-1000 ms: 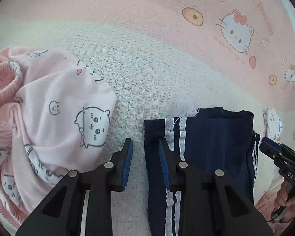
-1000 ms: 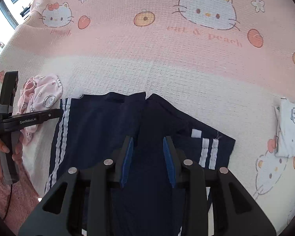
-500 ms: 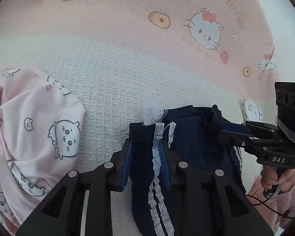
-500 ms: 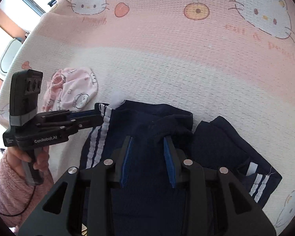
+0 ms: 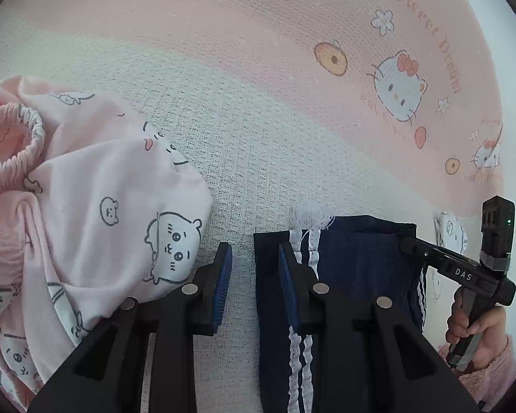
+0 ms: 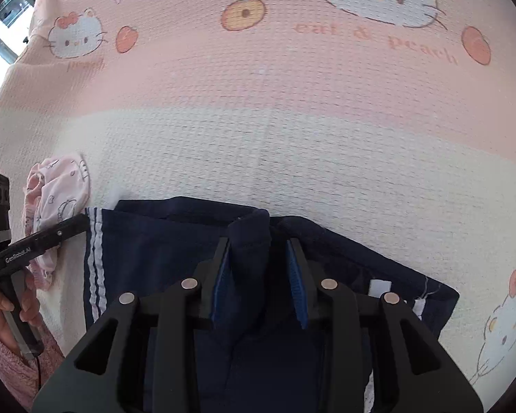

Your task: Fold clothes

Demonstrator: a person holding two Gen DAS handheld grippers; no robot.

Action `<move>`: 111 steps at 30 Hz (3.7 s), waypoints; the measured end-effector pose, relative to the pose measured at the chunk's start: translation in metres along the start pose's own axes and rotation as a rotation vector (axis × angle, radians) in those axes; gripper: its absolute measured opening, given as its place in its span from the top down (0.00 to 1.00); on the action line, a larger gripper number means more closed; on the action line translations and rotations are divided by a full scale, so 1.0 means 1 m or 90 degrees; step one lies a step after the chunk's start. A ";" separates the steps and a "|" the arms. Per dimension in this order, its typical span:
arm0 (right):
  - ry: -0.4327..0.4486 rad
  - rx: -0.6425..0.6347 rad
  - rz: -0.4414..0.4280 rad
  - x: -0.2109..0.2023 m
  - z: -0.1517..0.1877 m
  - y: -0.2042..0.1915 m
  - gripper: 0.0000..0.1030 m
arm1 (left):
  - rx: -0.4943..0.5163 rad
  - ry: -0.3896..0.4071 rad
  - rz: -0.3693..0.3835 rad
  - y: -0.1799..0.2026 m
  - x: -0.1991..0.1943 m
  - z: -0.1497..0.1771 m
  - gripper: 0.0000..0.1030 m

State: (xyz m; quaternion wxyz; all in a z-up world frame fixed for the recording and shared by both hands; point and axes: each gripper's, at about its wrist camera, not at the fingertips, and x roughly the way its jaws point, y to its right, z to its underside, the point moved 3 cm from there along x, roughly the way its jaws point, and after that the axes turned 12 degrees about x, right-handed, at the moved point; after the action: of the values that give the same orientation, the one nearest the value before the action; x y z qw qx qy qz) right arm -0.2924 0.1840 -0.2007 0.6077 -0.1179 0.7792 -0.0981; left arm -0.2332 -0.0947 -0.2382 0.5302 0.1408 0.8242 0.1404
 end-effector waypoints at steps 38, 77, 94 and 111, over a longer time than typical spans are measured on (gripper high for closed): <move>0.043 -0.276 0.069 0.001 0.015 -0.082 0.68 | 0.074 -0.025 -0.150 -0.002 -0.013 -0.008 0.94; 0.018 -0.228 0.041 -0.004 0.012 -0.046 0.84 | 0.092 -0.034 -0.170 -0.005 -0.020 -0.006 0.87; 0.083 -0.117 0.000 -0.033 -0.020 -0.029 0.70 | 0.111 -0.005 -0.092 0.000 -0.033 -0.009 0.71; 0.042 -0.044 -0.009 -0.032 0.015 -0.030 0.68 | 0.127 -0.039 -0.079 0.029 -0.021 -0.007 0.74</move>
State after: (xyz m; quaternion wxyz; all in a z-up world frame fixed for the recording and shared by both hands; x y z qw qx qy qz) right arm -0.2685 0.1653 -0.1664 0.5765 -0.1414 0.8008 -0.0792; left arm -0.2291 -0.0766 -0.2071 0.5464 0.1460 0.8244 0.0204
